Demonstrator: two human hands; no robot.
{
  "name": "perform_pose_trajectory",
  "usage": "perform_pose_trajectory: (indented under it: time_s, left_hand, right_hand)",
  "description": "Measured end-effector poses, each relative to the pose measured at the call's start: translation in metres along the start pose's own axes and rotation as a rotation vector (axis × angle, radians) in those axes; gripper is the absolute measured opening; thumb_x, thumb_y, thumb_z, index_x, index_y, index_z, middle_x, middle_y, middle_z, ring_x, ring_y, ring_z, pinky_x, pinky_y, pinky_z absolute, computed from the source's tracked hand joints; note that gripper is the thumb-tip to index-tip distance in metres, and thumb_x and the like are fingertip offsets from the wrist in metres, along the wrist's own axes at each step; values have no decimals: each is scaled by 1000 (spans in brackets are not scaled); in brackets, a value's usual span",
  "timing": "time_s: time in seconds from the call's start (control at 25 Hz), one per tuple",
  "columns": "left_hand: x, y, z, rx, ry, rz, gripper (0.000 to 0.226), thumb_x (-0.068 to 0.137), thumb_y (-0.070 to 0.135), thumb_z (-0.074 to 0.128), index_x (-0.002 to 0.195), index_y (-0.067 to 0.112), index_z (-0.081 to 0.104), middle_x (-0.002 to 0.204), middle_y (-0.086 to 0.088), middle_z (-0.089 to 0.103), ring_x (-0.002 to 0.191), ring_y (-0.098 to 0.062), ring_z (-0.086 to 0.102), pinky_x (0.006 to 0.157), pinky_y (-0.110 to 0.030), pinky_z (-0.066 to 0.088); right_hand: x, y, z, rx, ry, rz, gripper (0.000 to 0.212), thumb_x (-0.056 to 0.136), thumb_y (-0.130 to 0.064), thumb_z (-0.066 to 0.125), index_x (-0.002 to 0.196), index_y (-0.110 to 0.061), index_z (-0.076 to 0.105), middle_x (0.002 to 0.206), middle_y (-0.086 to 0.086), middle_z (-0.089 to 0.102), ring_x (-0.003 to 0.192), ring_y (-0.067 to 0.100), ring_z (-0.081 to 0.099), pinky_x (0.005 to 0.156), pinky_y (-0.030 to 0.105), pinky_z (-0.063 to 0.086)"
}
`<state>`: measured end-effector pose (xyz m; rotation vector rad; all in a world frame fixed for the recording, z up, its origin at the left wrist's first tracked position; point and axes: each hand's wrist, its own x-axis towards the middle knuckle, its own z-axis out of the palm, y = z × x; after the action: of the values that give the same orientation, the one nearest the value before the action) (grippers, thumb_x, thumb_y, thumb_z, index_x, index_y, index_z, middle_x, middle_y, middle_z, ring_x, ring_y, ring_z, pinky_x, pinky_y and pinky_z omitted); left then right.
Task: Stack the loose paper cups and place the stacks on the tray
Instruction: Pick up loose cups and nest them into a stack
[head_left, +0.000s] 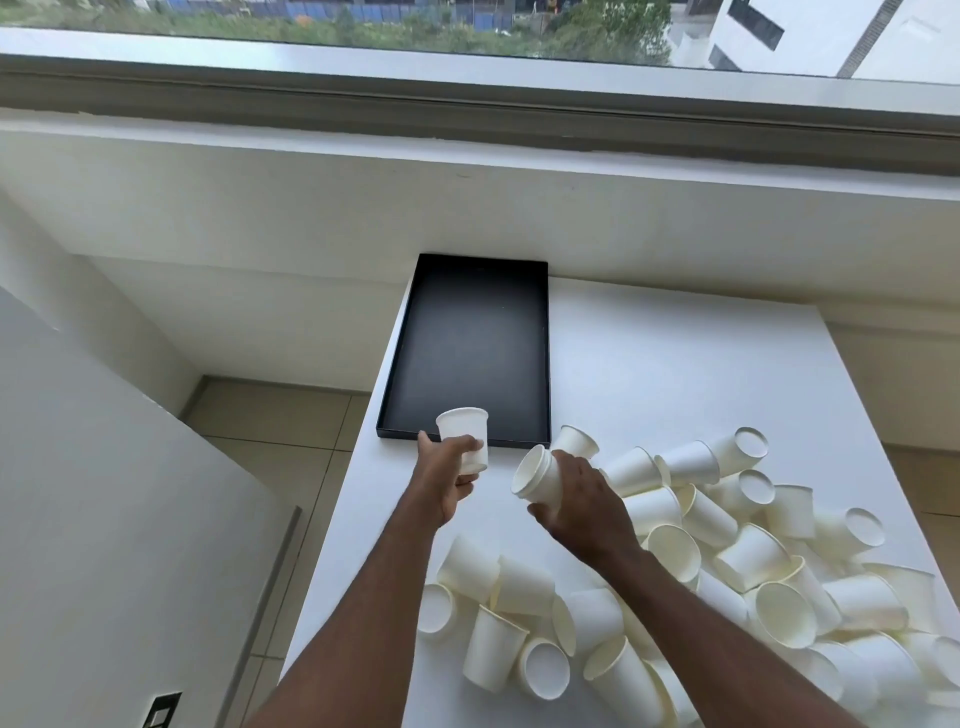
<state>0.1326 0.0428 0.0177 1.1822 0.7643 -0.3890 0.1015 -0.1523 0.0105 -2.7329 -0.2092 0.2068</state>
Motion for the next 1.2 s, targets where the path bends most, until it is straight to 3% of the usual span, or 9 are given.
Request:
perform_pose_trajectory:
  time_s: [0.08,0.32,0.52,0.64,0.76,0.84,0.96,1.08,1.2]
  left_hand:
    - [-7,-5,13,-68,-59,131,87,77,20,66,150,34,20,128,-4,58,105,-25,60,87,-37,45]
    - [-23,-28,36,126,-25,357,69,71,42,73,129,31,36,113,-10,64,101,-25,67,83,-41,58]
    - [-37,-42,27,577,-106,515,83,79,81,38,139,23,46,138,6,56,124,-13,54,98,-24,46]
    - [-41,-48,18,747,-200,536,83,90,71,32,155,20,21,157,10,27,144,-8,25,116,-26,23]
    - [-37,-56,3,831,97,498,69,96,54,45,151,16,33,151,-3,43,139,-20,39,112,-37,34]
    - [-29,-58,-15,991,250,327,62,90,47,58,141,14,46,138,-8,57,127,-25,51,101,-37,44]
    - [-24,-62,-32,1189,122,55,54,84,40,66,128,12,54,129,-3,58,118,-24,55,84,-28,40]
    - [-19,-66,-33,1209,116,25,14,82,24,65,90,24,54,108,0,54,95,-21,52,78,-27,39]
    - [-13,-69,-31,1117,174,43,33,78,11,60,64,28,36,91,2,50,81,-22,43,72,-28,36]
  right_hand:
    - [1,-12,-2,54,-30,36,65,75,-47,67,128,-20,42,118,2,57,106,27,55,77,37,48]
    - [2,-38,-9,273,5,131,55,69,-63,66,102,-22,50,92,-3,66,81,21,64,60,29,47]
    - [3,-35,-20,302,44,155,52,75,-66,58,94,-20,46,87,2,64,78,27,62,61,33,47]
    - [3,-26,-21,221,46,115,50,76,-59,60,101,-18,46,97,4,63,86,30,62,64,33,46]
    - [0,-15,-19,214,62,112,58,72,-52,70,111,-16,46,105,7,63,92,32,62,71,37,50]
    - [-3,-7,-16,189,68,130,59,71,-49,72,111,-15,44,106,8,63,93,32,61,72,38,51]
    - [-8,5,-11,172,64,145,57,70,-49,72,108,-16,44,105,8,63,93,33,60,70,38,50]
    - [-10,11,-5,170,54,151,57,69,-48,72,107,-16,45,101,7,62,90,32,60,69,38,50]
    - [-11,13,-1,152,39,142,57,69,-48,72,108,-16,46,101,6,62,90,32,60,69,39,51]
